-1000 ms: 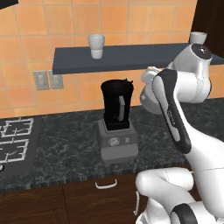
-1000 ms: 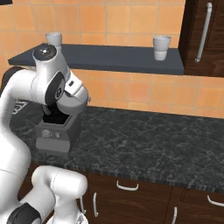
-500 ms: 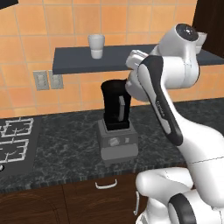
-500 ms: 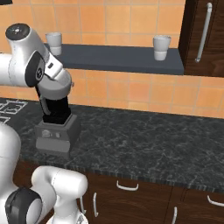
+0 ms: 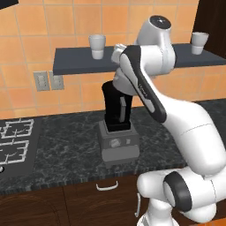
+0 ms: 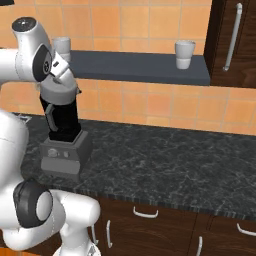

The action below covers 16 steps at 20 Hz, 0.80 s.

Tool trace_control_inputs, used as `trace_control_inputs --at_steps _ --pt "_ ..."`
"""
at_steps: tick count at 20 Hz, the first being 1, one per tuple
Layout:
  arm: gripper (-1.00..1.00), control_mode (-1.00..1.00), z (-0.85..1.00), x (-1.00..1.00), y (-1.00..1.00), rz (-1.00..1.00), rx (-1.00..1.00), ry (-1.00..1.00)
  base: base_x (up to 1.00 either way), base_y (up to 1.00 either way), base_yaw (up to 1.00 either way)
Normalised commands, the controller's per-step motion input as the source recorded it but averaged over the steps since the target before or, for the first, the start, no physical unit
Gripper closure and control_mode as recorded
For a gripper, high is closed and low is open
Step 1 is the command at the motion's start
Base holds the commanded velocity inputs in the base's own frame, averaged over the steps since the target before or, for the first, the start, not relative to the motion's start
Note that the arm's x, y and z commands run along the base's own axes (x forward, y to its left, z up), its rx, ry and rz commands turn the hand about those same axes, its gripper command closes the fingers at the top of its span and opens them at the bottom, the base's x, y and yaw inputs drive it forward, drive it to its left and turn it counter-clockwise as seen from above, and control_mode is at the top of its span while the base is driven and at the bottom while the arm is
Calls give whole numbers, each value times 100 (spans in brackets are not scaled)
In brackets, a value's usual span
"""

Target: Close the lid blender by securely placing the lid on top.

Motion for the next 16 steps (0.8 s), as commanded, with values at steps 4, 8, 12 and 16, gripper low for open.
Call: trace_control_inputs --at_steps 4,8,12,16 --pt "100 -100 2 63 8 0 0 20 0 0 0" --pt "100 -100 3 3 8 -3 -1 -4 0 0 0" --pt "100 -100 0 -8 8 -7 -2 -16 0 0 0" --pt "100 -100 6 0 19 -2 0 -11 0 0 0"
